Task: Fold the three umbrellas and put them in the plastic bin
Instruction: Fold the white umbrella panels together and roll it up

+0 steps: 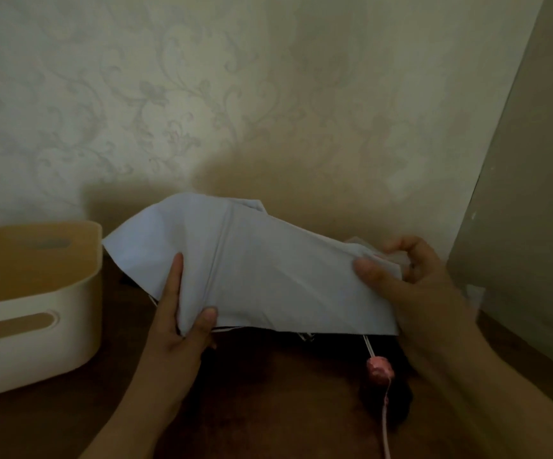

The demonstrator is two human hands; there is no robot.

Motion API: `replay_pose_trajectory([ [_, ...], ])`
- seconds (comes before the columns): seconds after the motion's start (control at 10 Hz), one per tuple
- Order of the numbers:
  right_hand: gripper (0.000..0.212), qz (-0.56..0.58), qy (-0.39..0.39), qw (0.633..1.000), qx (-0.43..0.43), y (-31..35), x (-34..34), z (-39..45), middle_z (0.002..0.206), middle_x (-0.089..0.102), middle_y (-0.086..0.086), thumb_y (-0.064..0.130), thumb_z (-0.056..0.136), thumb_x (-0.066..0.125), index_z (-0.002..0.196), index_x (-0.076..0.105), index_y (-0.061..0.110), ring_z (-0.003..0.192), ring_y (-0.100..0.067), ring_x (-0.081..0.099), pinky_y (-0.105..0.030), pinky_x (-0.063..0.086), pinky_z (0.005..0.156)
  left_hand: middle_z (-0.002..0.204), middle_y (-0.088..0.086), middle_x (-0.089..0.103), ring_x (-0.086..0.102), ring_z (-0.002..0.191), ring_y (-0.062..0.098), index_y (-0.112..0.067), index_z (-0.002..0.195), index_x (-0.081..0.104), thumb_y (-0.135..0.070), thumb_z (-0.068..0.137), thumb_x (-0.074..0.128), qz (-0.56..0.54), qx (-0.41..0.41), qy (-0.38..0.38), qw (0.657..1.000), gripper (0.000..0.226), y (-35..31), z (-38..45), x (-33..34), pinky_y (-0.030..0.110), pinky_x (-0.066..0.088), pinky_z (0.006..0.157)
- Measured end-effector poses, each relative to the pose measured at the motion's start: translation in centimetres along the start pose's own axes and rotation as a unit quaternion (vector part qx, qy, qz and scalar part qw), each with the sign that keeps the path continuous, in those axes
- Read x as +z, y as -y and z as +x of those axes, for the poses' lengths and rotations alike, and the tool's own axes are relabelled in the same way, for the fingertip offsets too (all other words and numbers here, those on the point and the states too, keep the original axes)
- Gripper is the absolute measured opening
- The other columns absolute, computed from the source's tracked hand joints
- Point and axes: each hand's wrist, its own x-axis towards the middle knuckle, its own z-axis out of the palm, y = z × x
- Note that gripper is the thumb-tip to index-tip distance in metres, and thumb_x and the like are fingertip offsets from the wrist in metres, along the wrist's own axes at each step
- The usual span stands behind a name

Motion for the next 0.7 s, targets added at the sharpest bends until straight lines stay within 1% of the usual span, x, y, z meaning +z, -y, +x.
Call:
replay_pose_trajectory([
  [0.1, 0.072, 0.227, 0.104, 0.956, 0.155, -1.5, 1.1, -0.3, 0.113, 0.068, -0.013, 0.021, 0.043, 0.094, 0.109, 0.064, 0.021, 0.092, -0.030, 0.070, -0.037, 0.059, 0.066, 0.114, -0.054, 0.029, 0.045, 0.108, -0.014, -0.080, 0.112, 0.025, -0.032, 0.077, 0.058, -0.024, 0.002, -0.003, 1.000, 0.068, 0.2, 0.0, 0.0, 0.026, 0.050, 0.082],
  [0.2, 0.080, 0.321, 0.180, 0.913, 0.177, -3.0, 2.7, -1.2, 0.122, 0.066, -0.008, 0.031, 0.047, 0.093, 0.119, 0.058, 0.035, 0.111, -0.031, 0.062, -0.046, 0.052, 0.092, 0.116, -0.050, 0.031, 0.054, 0.092, -0.020, -0.074, 0.117, 0.024, -0.024, 0.084, 0.057, -0.032, 0.009, 0.000, 0.999, 0.069, 0.0, 0.0, 0.2, 0.019, 0.054, 0.066],
  [0.3, 0.052, 0.337, 0.219, 0.905, 0.142, -2.6, 3.7, -1.1, 0.123, 0.065, -0.006, 0.045, 0.065, 0.073, 0.114, 0.069, 0.027, 0.114, -0.027, 0.061, -0.044, 0.048, 0.096, 0.119, -0.041, 0.034, 0.064, 0.089, 0.003, -0.075, 0.115, 0.023, -0.018, 0.088, 0.056, -0.022, -0.011, 0.004, 1.000, 0.071, 0.5, 0.2, 0.1, 0.022, 0.055, 0.056],
  [0.4, 0.059, 0.313, 0.300, 0.898, 0.076, -1.6, 4.7, -1.2, 0.133, 0.058, -0.002, 0.056, 0.074, 0.064, 0.124, 0.063, 0.024, 0.124, -0.020, 0.053, -0.036, 0.039, 0.107, 0.123, -0.020, 0.047, 0.059, 0.066, 0.014, -0.073, 0.116, 0.026, -0.013, 0.091, 0.054, -0.019, -0.040, 0.011, 0.999, 0.071, 0.8, 0.2, 0.3, 0.028, 0.053, 0.053],
  [0.5, 0.104, 0.117, 0.313, 0.942, -0.031, -1.9, 7.0, -0.7, 0.149, 0.039, 0.006, 0.082, 0.064, 0.053, 0.145, 0.036, 0.020, 0.140, -0.011, 0.031, -0.034, 0.022, 0.117, 0.098, 0.007, 0.060, 0.050, 0.051, 0.012, -0.063, 0.130, 0.030, -0.017, 0.089, 0.057, -0.075, -0.094, 0.017, 0.993, 0.067, 0.6, 0.2, 0.4, 0.030, 0.052, 0.052],
  [0.6, 0.110, -0.049, 0.281, 0.955, -0.075, -5.1, 5.7, -0.1, 0.150, 0.033, -0.002, 0.080, 0.051, 0.066, 0.139, 0.036, 0.021, 0.142, -0.021, 0.026, -0.036, 0.023, 0.116, 0.067, 0.005, 0.056, 0.042, 0.049, 0.014, -0.051, 0.135, 0.038, -0.025, 0.080, 0.060, -0.123, -0.113, 0.036, 0.985, 0.065, 1.0, 0.2, 0.3, 0.031, 0.049, 0.052],
  [0.7, 0.037, -0.328, 0.220, 0.870, -0.295, -7.5, 7.0, -0.2, 0.159, 0.014, 0.001, 0.052, 0.094, 0.035, 0.129, 0.026, 0.061, 0.147, -0.013, 0.002, -0.026, 0.008, 0.119, 0.069, 0.005, 0.064, 0.053, 0.050, 0.016, -0.046, 0.121, 0.056, -0.016, 0.089, 0.054, -0.128, -0.138, 0.057, 0.981, 0.044, 0.9, -0.1, 0.7, 0.033, 0.048, 0.055],
])
